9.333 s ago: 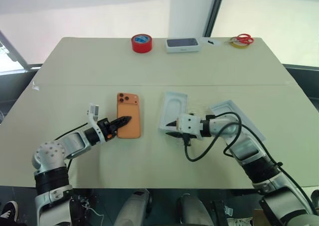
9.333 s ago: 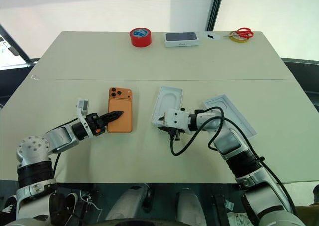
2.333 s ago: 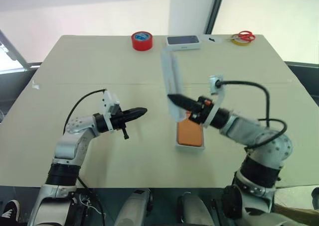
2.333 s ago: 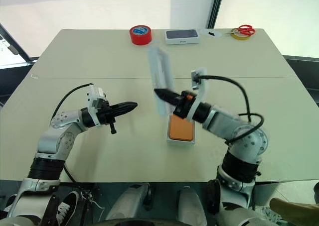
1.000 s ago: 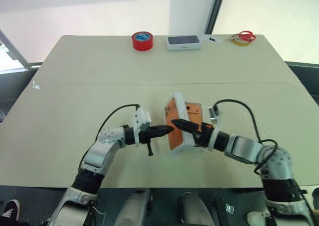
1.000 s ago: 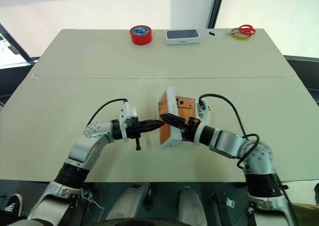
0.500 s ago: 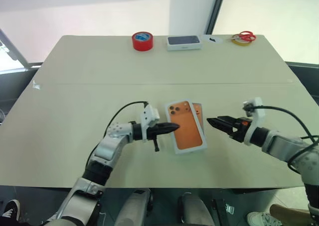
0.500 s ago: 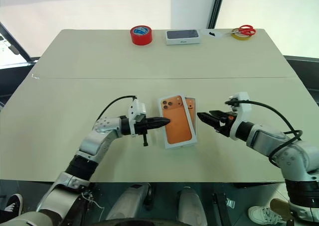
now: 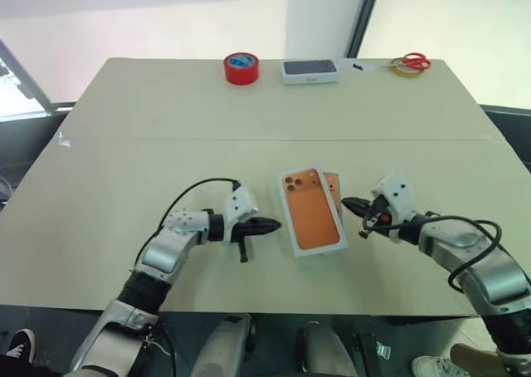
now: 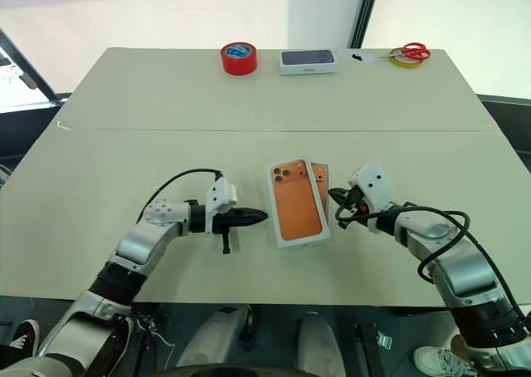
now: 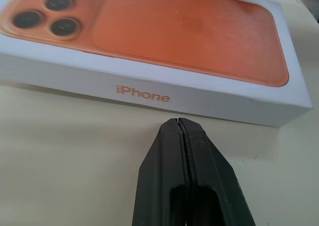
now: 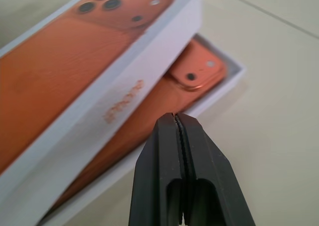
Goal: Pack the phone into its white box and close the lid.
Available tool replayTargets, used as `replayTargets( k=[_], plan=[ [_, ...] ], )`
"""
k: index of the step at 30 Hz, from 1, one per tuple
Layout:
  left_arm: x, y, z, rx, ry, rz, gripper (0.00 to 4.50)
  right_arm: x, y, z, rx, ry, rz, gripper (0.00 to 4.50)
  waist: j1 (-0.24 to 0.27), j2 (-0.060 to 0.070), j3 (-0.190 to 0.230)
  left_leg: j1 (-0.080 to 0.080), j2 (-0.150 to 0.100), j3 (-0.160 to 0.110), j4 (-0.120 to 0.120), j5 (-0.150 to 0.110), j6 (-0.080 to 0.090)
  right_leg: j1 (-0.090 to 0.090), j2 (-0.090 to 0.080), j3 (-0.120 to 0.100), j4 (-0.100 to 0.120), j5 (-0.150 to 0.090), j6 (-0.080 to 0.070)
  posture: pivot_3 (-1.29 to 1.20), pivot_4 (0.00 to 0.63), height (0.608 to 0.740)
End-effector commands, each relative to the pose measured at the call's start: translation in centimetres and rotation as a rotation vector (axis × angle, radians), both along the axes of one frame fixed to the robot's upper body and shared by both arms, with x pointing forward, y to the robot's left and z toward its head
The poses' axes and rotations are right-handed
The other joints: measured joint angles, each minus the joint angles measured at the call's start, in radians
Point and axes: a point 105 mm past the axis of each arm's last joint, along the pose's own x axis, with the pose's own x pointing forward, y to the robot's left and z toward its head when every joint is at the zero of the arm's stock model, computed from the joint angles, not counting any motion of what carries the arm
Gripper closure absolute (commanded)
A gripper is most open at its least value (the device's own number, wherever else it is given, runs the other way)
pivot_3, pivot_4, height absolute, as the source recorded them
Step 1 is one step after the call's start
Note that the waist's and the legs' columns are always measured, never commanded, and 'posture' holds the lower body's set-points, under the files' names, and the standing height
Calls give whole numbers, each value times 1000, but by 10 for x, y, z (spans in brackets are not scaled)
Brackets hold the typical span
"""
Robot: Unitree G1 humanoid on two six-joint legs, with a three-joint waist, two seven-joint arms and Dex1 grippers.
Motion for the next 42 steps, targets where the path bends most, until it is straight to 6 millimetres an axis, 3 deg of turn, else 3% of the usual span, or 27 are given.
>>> replayTargets(
  k=[1, 7, 23, 29, 33, 42],
  plan=[
    [11, -15, 3, 14, -34, -2, 4500, -4, 9, 5, -47, -51, 63, 4464, 4, 0, 0, 0, 0, 0, 0, 0, -1, 1, 0, 0, 0, 0, 0, 0, 150, 740],
    [26, -32, 17, -34, -63, 6, 4500, 2, 6, 4, -52, -52, 30, 4464, 1, 0, 0, 0, -1, 0, 1, 0, 0, 1, 0, -1, 0, 0, 1, 0, 150, 740],
    [31, -24, 25, -80, -59, 72, 4500, 24, -23, -7, -200, -77, -103, 4464, 2, 0, 0, 2, -1, -1, 2, 0, 0, 3, 0, -1, 1, 0, 1, 0, 150, 740],
    [28, -20, 27, -85, -64, 85, 4500, 20, -36, 5, -216, -96, -108, 4464, 3, 0, 0, 2, -1, -2, 2, 0, 0, 4, 0, -2, 1, 1, 1, 0, 150, 740],
    [23, -22, 31, -106, -59, 76, 4500, 8, -23, 15, -130, -79, -48, 4464, 0, 0, 0, 1, -2, -2, 2, 0, 0, 4, 0, -2, 1, 1, 1, 0, 150, 740],
    [10, -26, 28, -112, -32, 44, 4500, -7, -19, 23, -101, -69, -16, 4464, 0, 0, 0, 2, -1, -2, 2, 0, 0, 4, 0, -2, 2, 0, 1, 0, 150, 740]
  ],
)
